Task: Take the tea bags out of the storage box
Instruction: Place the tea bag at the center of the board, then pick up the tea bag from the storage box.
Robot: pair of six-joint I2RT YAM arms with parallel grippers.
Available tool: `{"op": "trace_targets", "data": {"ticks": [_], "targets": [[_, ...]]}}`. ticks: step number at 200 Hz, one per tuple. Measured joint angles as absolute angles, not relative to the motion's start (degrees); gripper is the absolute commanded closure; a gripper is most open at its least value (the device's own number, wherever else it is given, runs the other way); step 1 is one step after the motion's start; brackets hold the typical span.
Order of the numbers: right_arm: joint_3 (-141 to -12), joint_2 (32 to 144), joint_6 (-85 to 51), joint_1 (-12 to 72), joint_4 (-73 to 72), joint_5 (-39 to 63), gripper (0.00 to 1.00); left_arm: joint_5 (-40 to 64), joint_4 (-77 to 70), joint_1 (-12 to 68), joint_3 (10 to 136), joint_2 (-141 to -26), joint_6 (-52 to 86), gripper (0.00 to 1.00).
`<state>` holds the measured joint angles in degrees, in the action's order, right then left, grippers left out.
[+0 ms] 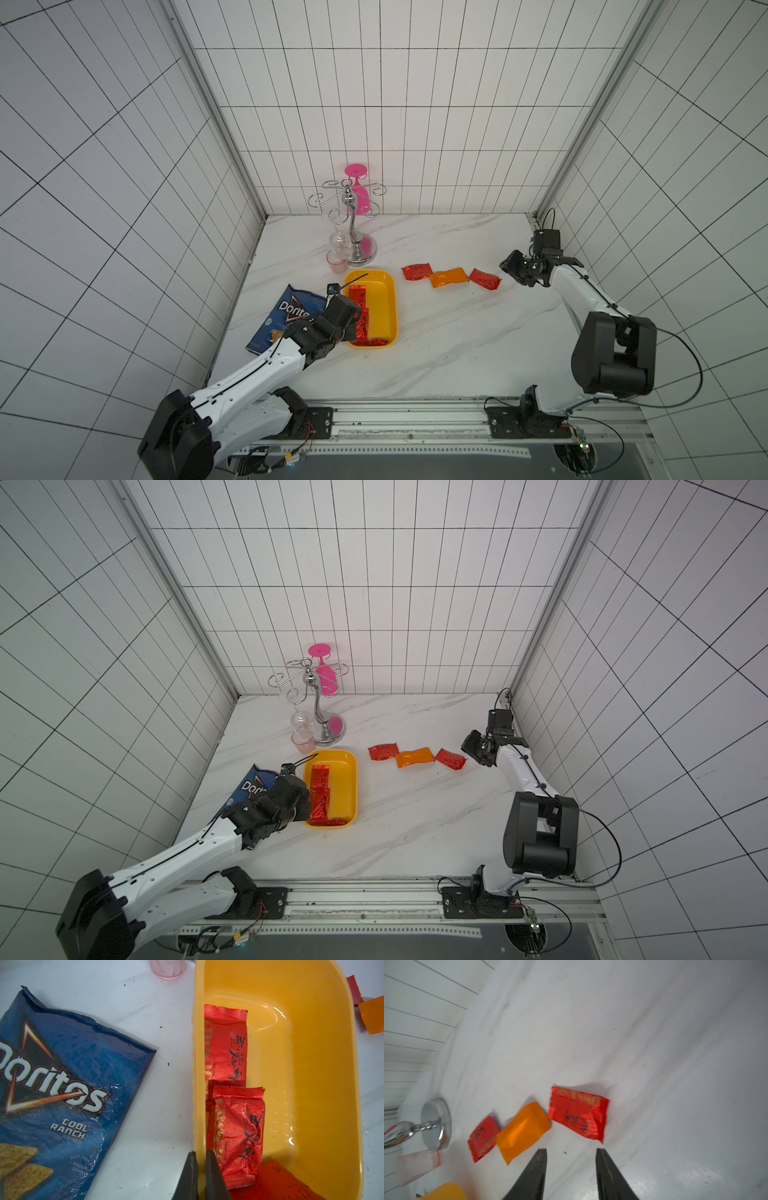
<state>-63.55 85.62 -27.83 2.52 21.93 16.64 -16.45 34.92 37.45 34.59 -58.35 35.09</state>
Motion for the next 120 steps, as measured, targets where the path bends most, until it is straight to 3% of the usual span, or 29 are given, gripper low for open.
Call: {"op": "trace_targets", "data": {"ticks": [27,66,120], "targets": [[-66.8,83.1,-23.3,17.8,18.0,23.2,0.57,-16.4,34.9,37.5,34.6,-58.3,35.1,1.00],[-69.4,91.3,-15.1,37.7,16.6,29.6,0.49,-16.3,34.9,37.5,34.6,-58.0,35.1,1.00],[-80.0,109.1,-9.3,50.4,21.3,31.3,0.47,-16.3,34.7,37.5,34.3,-57.7,35.1,1.00]]}}
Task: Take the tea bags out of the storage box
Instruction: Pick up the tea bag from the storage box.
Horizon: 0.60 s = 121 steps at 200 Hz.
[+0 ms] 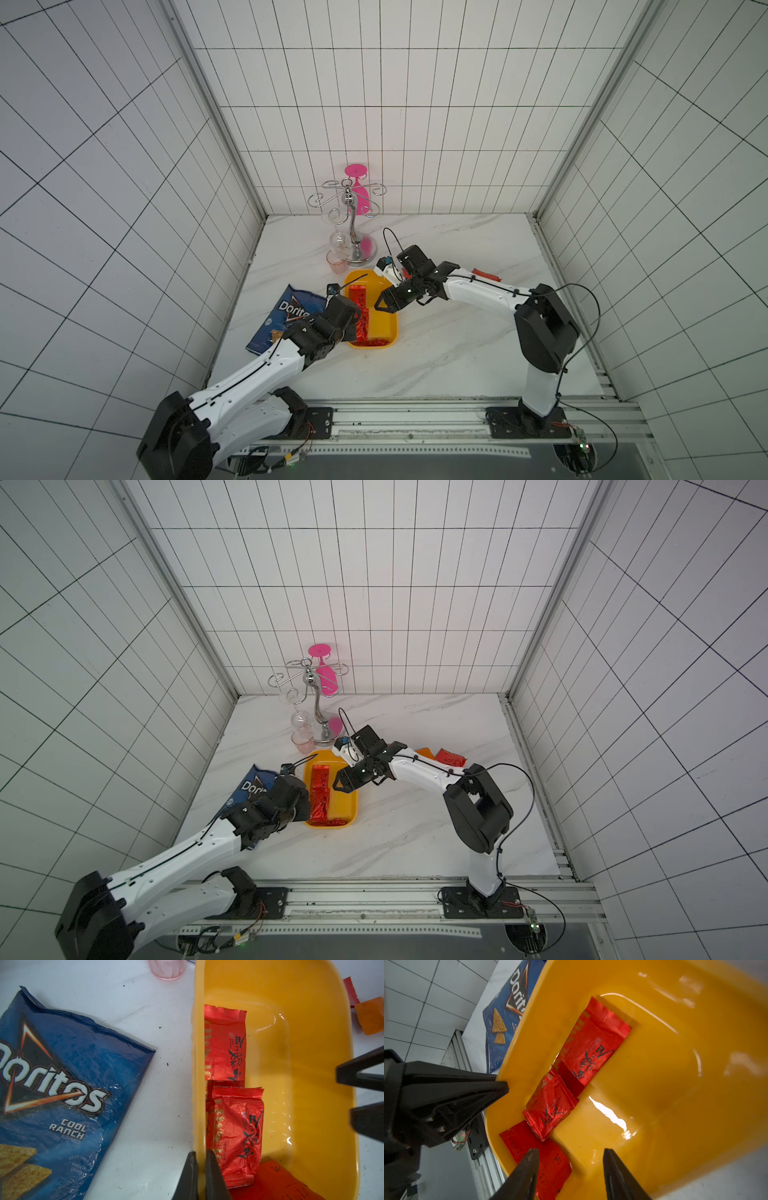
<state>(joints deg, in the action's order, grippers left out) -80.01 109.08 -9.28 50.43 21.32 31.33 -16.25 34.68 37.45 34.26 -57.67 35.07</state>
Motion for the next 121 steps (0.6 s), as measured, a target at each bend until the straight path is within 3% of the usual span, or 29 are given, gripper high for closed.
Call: {"op": "trace_targets", "data": {"ticks": [88,121], "targets": [[-92.3,122.2,-7.9,53.0,25.5,32.3,0.63,-16.2,34.7,37.5,34.2,-57.6,35.1,1.00],[-93.3,123.1,-7.7,53.4,26.1,32.5,0.63,-16.3,34.7,37.5,34.2,-57.6,35.1,1.00]]}}
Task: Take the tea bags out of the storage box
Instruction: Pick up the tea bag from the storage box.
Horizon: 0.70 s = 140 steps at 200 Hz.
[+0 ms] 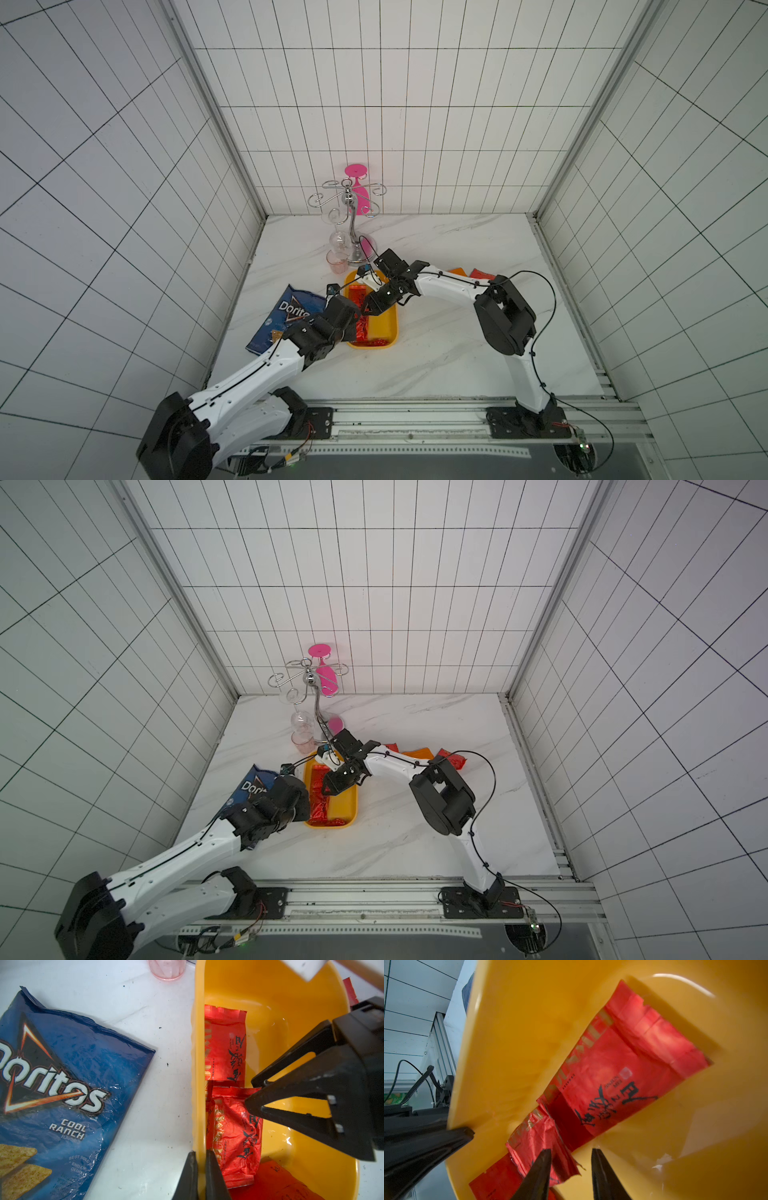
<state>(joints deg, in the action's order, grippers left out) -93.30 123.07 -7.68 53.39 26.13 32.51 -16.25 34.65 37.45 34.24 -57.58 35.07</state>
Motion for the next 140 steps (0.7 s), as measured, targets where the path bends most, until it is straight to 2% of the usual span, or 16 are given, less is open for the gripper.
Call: {"op": "trace_targets", "data": {"ticks": [10,35,66,108,140], "targets": [[-93.6,123.3,-7.7,53.4,26.1,32.6,0.64,-16.3,34.7,37.5,34.2,-57.6,35.1,1.00],[-94.1,123.9,-7.4,53.4,26.6,32.9,0.82,-16.2,34.7,37.5,34.2,-57.6,35.1,1.00],[-94.3,123.9,-6.9,53.5,27.2,33.4,1.00,-16.3,34.7,37.5,34.2,-57.6,35.1,1.00],[-94.3,121.1,-5.9,53.5,29.8,32.1,1.00,-16.3,34.7,37.5,34.2,-57.6,35.1,1.00],[-94.1,112.3,-5.7,52.0,30.6,31.8,1.00,-16.3,34.7,37.5,34.2,-57.6,35.1,1.00]]}}
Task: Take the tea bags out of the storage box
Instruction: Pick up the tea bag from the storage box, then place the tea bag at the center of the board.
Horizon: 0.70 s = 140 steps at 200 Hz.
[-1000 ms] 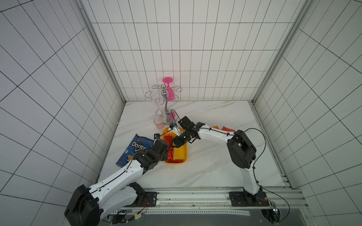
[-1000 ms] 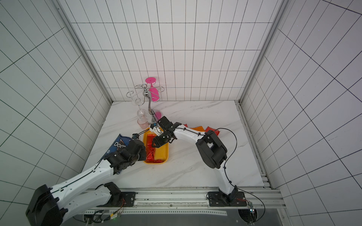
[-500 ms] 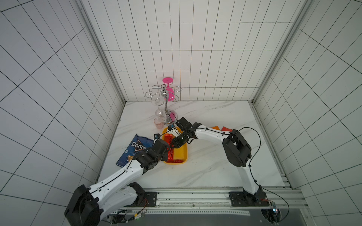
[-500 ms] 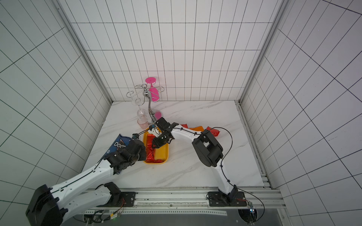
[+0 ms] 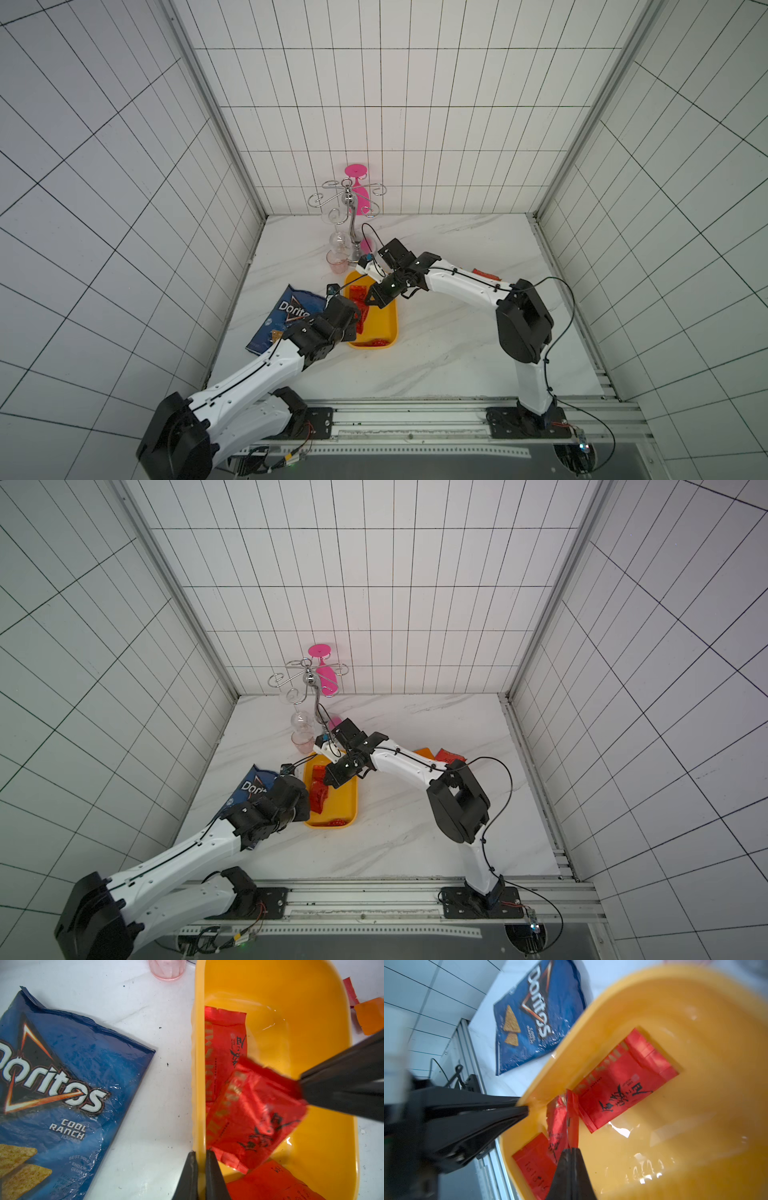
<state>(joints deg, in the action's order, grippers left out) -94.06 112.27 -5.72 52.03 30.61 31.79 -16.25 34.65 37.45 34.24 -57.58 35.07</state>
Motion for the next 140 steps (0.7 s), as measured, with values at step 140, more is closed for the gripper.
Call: {"op": "trace_targets", "data": {"ticks": [140], "targets": [[-61.8,90.5,-18.4,26.4,14.5,30.0,1.00,-16.3,34.7,37.5,34.2,-57.5,35.1,1.00]]}}
